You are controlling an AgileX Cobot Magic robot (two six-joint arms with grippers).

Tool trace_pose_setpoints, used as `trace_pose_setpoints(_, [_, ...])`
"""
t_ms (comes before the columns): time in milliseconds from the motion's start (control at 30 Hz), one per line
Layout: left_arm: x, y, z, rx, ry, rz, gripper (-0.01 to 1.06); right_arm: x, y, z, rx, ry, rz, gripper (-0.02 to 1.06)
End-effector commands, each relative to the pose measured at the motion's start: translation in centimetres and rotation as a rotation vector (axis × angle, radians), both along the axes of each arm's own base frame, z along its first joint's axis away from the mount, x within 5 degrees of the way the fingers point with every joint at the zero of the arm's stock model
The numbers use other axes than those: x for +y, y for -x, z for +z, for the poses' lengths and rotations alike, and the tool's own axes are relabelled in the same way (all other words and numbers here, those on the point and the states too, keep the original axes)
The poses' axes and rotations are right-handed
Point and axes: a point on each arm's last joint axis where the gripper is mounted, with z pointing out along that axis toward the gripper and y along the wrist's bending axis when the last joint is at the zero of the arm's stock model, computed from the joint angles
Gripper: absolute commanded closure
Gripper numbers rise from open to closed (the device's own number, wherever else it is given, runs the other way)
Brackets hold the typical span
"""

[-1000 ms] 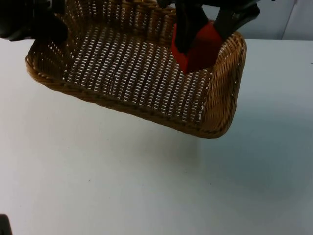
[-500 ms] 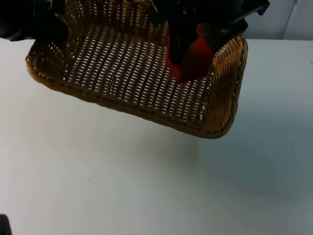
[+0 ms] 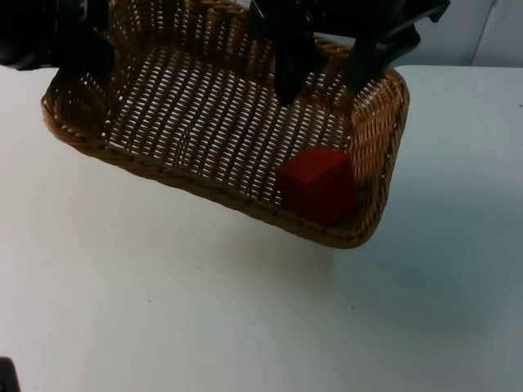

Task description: Pick up the basket with the left hand and place the cube into the basket with the right hand.

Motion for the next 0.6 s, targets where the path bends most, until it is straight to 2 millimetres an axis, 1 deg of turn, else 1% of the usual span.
trace_pose_setpoints(0, [-0.4,0.2,0.6,0.006,0.060,0.007,1.05,-0.1,-0.2,0.9,-0.020,-0.013,0.000,0.36])
trace_pose_setpoints(67, [-0.4,0.2,0.6,0.007,0.062,0.006,1.05,0.0,-0.3,1.9,-0.031,-0.020,0.000,0.37])
trace_pose_setpoints(100, [-0.4,0.2,0.6,0.007,0.062,0.006,1.05,0.0,-0.5,3.2,-0.055,-0.010,0.002,0.39])
trace_pose_setpoints(133, [-0.4,0.2,0.6,0.007,0.062,0.006,1.05,0.0,-0.5,3.2,-0.055,-0.010,0.002,0.39])
trace_pose_setpoints(200, [-0.4,0.2,0.6,0.007,0.062,0.006,1.05,-0.6,-0.9,5.5,-0.115,0.048,0.003,0.47])
trace_pose_setpoints(233, [-0.4,0.2,0.6,0.007,0.062,0.006,1.05,-1.0,-1.1,7.0,-0.156,0.077,-0.005,0.53])
trace_pose_setpoints(267, [-0.5,0.2,0.6,0.009,0.066,0.000,1.05,-1.4,-1.5,8.7,-0.241,0.100,-0.014,0.63])
trace_pose_setpoints(300, [-0.5,0.2,0.6,0.009,0.066,0.000,1.05,-1.4,-1.5,8.7,-0.241,0.100,-0.014,0.63])
trace_pose_setpoints(333, [-0.5,0.2,0.6,0.009,0.066,-0.001,1.05,-1.9,-1.9,10.4,-0.330,0.136,-0.027,0.77])
trace_pose_setpoints(367, [-0.5,0.2,0.6,0.009,0.066,-0.001,1.05,-2.4,-1.9,11.9,-0.382,0.141,-0.035,0.91])
trace_pose_setpoints(400, [-0.5,0.2,0.6,0.010,0.067,-0.007,1.05,-3.1,-1.6,14.1,-0.443,0.118,-0.052,1.05])
trace_pose_setpoints(433, [-0.5,0.2,0.6,0.010,0.067,-0.007,1.05,-3.1,-1.6,14.1,-0.443,0.118,-0.052,1.05])
trace_pose_setpoints(533, [-0.5,0.2,0.6,0.009,0.065,-0.004,1.05,-4.7,-1.0,17.3,-0.501,0.037,-0.085,1.05])
trace_pose_setpoints(567, [-0.5,0.2,0.6,0.009,0.065,-0.004,1.05,-4.7,-1.0,17.3,-0.501,0.037,-0.085,1.05])
